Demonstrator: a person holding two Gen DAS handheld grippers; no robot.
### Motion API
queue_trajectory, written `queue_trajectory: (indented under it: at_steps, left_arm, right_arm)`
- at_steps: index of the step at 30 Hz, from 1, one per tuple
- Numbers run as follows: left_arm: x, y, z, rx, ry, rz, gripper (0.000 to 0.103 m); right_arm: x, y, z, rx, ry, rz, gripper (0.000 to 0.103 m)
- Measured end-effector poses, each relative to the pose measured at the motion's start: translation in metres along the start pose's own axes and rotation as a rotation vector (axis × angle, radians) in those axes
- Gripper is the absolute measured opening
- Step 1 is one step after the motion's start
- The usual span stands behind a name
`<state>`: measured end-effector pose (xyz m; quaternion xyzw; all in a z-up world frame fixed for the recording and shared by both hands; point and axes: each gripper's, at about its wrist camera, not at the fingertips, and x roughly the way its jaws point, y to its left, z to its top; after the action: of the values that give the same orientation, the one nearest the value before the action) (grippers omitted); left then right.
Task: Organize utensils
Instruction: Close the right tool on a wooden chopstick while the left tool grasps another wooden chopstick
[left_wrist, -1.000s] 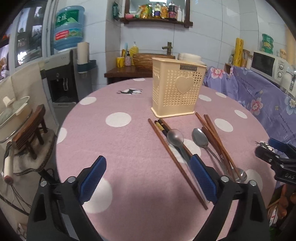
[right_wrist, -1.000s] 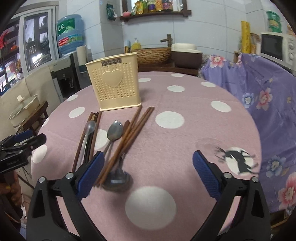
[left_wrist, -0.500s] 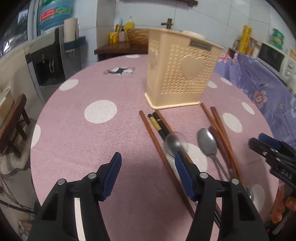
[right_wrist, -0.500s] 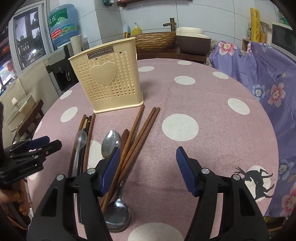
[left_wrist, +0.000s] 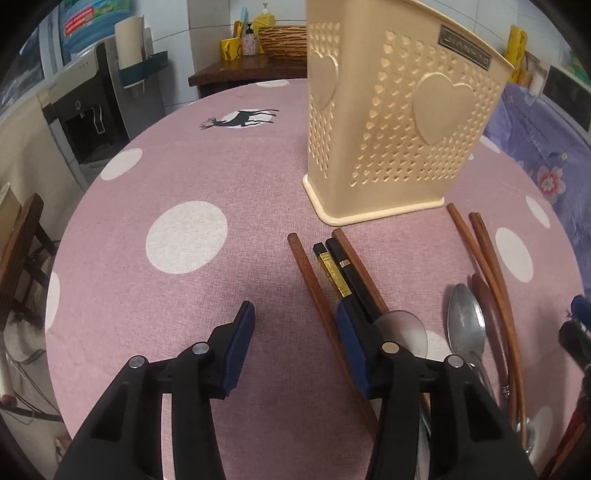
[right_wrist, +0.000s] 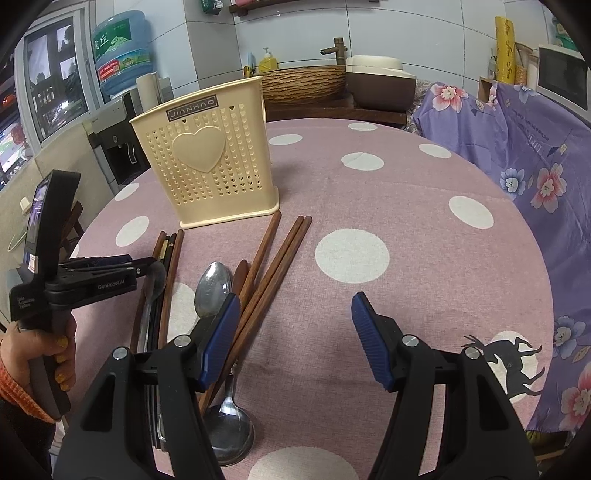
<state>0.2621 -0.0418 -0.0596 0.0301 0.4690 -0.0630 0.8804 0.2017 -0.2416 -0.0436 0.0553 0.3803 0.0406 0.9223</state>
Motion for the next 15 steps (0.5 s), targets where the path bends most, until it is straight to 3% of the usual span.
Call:
queue_trajectory:
  at_steps: [7, 11, 15]
  left_arm:
    - [0.000, 0.014, 0.001, -0.015, 0.017, 0.001, 0.043]
    - [0.003, 0.008, 0.006, -0.002, 0.014, 0.008, 0.043]
    - [0.004, -0.001, 0.007, 0.031, 0.006, -0.003, 0.035]
  right_arm:
    - [0.004, 0.001, 0.006, -0.015, 0.005, 0.000, 0.063]
    - [0.016, 0.011, 0.021, -0.021, 0.019, 0.067, 0.062]
    - [0.038, 0.024, 0.040, -0.047, 0.052, 0.116, 0.044]
